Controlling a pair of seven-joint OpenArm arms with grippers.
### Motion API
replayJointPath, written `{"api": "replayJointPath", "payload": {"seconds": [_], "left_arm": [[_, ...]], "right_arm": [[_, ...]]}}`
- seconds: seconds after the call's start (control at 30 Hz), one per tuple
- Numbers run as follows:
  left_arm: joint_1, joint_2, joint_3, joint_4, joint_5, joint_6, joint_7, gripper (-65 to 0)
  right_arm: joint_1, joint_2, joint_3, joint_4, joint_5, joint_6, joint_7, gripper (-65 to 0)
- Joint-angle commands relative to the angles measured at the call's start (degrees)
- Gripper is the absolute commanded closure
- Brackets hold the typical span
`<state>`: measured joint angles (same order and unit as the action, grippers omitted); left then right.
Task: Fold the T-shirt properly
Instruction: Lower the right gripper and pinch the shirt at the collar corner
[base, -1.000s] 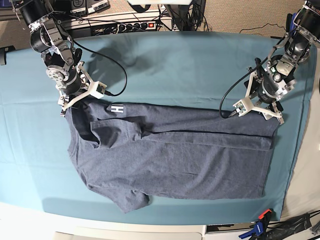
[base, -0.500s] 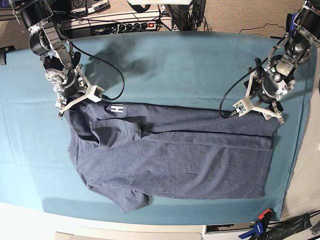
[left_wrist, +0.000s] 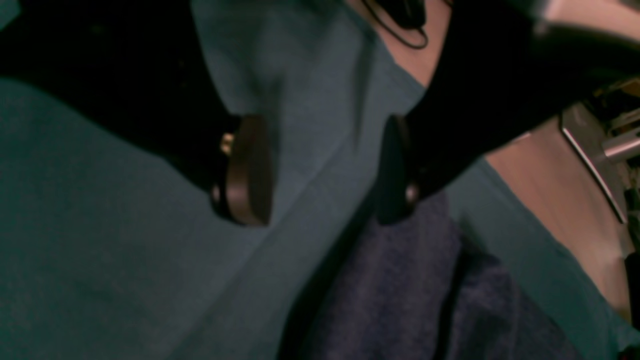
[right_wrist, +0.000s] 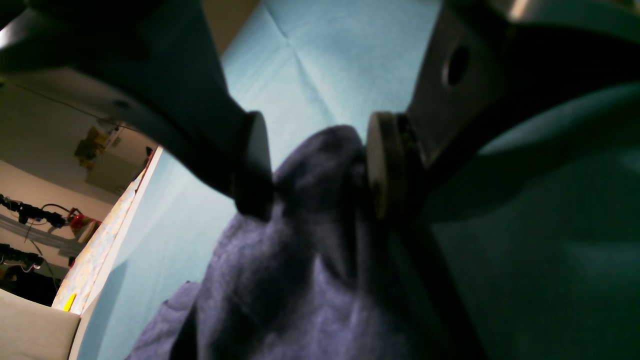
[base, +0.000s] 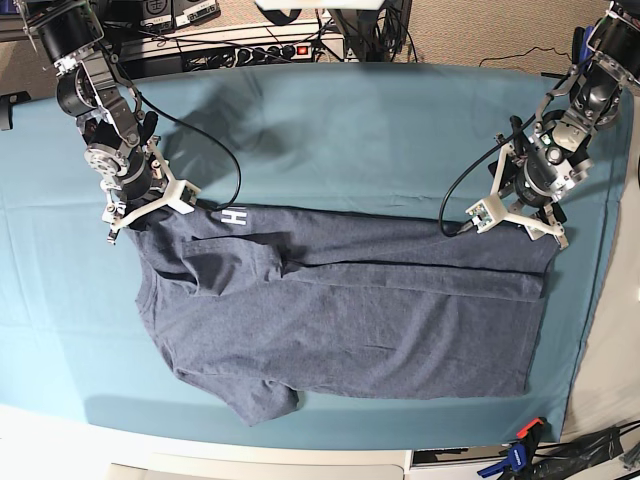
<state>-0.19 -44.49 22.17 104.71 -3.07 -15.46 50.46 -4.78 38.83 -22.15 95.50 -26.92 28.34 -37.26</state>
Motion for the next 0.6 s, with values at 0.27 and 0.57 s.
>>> {"api": "replayJointPath", "payload": {"seconds": [0.27,0.57], "left_arm": [[-0.76,-1.09,-0.59,0.76,5.95,0.15,-3.63,-34.8],[-0.76,-1.11,-0.59,-3.54,9.88,-1.18,-7.34,-34.8]], "right_arm": [[0.26,0.72,0.13,0.07,-0.11,0.98,0.35,-7.6],[0.98,0.74,0.13,0.07,-0.11,1.01,1.49,0.0]]}}
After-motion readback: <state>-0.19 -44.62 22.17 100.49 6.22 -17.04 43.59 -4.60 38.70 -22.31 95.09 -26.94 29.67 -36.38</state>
